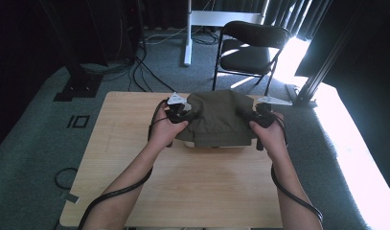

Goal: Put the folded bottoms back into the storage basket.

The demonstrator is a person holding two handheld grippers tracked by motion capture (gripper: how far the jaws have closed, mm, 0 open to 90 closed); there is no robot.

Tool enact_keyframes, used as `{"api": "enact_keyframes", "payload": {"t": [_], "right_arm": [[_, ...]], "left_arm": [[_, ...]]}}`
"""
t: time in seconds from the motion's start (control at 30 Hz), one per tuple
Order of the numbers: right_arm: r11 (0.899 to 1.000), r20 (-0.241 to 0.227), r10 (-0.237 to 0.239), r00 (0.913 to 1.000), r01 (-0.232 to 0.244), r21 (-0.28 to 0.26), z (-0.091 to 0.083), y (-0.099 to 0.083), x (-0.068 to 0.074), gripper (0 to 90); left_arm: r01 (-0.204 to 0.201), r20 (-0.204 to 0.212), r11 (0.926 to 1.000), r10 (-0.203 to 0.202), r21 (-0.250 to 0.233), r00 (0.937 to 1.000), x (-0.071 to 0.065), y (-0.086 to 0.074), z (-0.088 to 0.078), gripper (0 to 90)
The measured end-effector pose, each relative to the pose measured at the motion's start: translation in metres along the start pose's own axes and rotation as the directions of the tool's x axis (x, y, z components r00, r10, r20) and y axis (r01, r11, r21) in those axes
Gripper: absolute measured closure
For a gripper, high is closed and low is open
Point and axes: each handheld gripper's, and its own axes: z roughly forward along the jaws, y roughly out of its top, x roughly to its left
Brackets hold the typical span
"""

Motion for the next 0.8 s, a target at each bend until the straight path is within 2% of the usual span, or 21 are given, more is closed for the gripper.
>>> {"api": "enact_keyframes", "payload": {"t": [0.17,0.37,0.4,0.5,0.63,0.73,0.8], "right_arm": [[1.000,0.036,0.012,0.9993,-0.012,0.002,0.016,0.006,-0.011,79.6],[0.999,0.071,0.027,0.9972,-0.028,0.023,0.034,0.005,-0.021,79.6],[0.999,0.086,0.039,0.9956,-0.042,0.035,0.043,0.005,-0.026,79.5],[0.998,0.108,0.045,0.9932,-0.050,0.042,0.053,0.004,-0.030,79.6],[0.997,0.129,0.048,0.9905,-0.057,0.061,0.064,0.001,-0.034,79.6],[0.993,0.150,0.063,0.9867,-0.077,0.091,0.078,-0.006,-0.040,79.6],[0.991,0.164,0.070,0.9839,-0.087,0.099,0.084,-0.009,-0.042,79.5]], "left_arm": [[0.019,-0.015,0.9998,-0.019,0.011,0.9997,0.009,0.007,0.017,82.7],[0.040,-0.032,0.9985,-0.039,0.037,0.9987,0.019,0.009,0.034,82.7],[0.043,-0.043,0.9982,-0.041,0.043,0.9982,0.022,0.009,0.040,82.7],[0.053,-0.053,0.9974,-0.051,0.049,0.9973,0.024,0.009,0.047,82.7],[0.067,-0.067,0.9948,-0.062,0.077,0.9958,0.030,0.008,0.059,82.7],[0.072,-0.094,0.9902,-0.061,0.120,0.9937,0.034,0.004,0.071,82.7],[0.080,-0.100,0.9890,-0.067,0.125,0.9927,0.035,0.002,0.076,82.7]]}}
